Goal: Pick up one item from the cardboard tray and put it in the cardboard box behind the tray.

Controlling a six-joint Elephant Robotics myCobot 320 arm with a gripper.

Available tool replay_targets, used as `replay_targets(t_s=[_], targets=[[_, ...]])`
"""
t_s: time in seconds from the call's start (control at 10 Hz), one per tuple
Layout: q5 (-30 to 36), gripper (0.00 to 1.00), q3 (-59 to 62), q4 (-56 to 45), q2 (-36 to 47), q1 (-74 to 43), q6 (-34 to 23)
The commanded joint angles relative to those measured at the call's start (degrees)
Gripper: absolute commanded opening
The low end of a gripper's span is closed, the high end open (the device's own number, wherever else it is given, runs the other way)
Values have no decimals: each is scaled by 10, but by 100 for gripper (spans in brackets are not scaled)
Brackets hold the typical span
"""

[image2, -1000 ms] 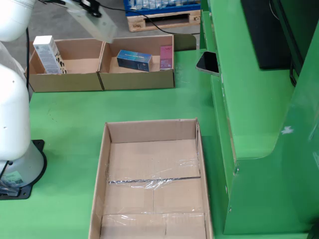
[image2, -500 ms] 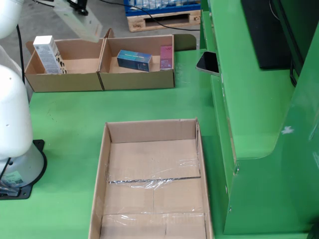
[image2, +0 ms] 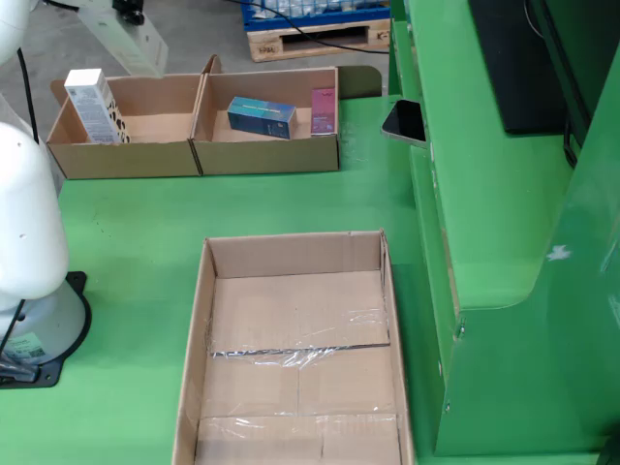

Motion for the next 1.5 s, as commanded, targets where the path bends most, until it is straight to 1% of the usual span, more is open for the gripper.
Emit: replay_targets(t_s=[0.0, 0.1, 0.3, 0.6, 1.4], targets=[[-1, 0, 12, 5, 27, 28, 3], [2, 0, 12, -16, 41, 64, -6], [2, 0, 12, -29, 47, 73, -11], [46, 0, 12, -45, 47, 65, -63], [46, 0, 12, -45, 47, 65, -63]])
